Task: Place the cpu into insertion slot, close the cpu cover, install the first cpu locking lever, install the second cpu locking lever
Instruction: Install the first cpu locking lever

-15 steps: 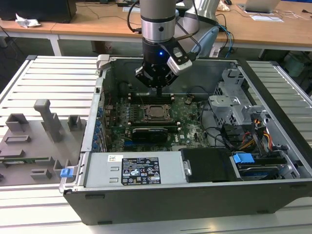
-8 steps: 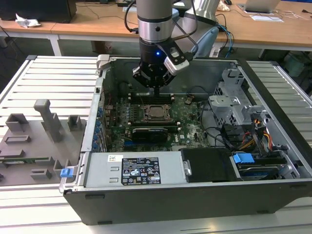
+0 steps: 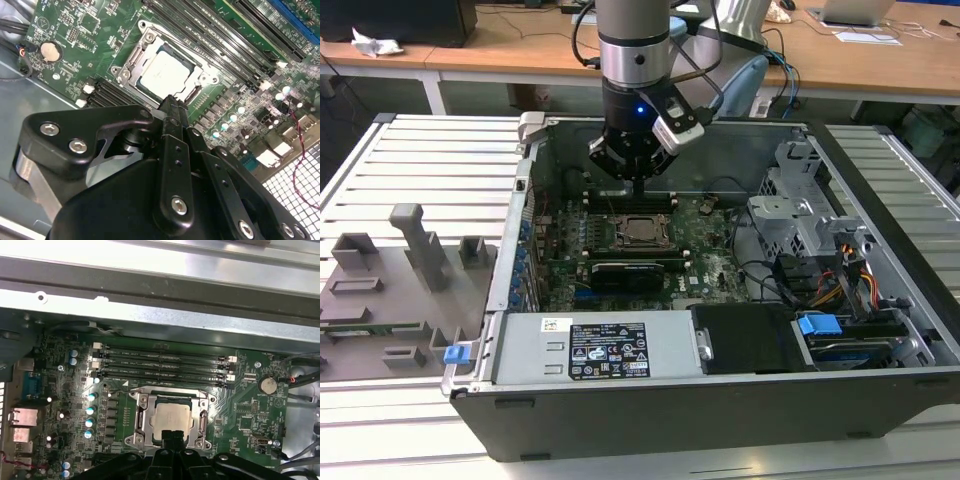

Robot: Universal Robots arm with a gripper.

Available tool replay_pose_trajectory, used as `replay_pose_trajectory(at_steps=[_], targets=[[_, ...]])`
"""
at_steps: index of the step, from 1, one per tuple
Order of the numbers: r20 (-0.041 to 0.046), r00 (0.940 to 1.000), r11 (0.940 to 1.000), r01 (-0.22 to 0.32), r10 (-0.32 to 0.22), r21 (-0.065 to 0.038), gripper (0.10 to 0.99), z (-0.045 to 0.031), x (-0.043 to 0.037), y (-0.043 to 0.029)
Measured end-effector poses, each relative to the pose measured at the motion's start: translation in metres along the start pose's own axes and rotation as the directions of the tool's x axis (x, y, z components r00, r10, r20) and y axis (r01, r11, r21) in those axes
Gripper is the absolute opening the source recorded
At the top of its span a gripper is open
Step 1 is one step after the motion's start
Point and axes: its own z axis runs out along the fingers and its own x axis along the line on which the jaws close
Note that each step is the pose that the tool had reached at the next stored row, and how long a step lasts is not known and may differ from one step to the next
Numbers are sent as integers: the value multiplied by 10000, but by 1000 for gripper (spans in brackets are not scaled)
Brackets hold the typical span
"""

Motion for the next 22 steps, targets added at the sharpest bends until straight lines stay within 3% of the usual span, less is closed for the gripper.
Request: replay_pose_trajectory(at_steps=[16, 22], targets=[[1, 10000, 10000, 0, 0, 0, 106, -3, 52, 4], [0, 10000, 10000, 1, -1, 0, 106, -10, 124, 10]])
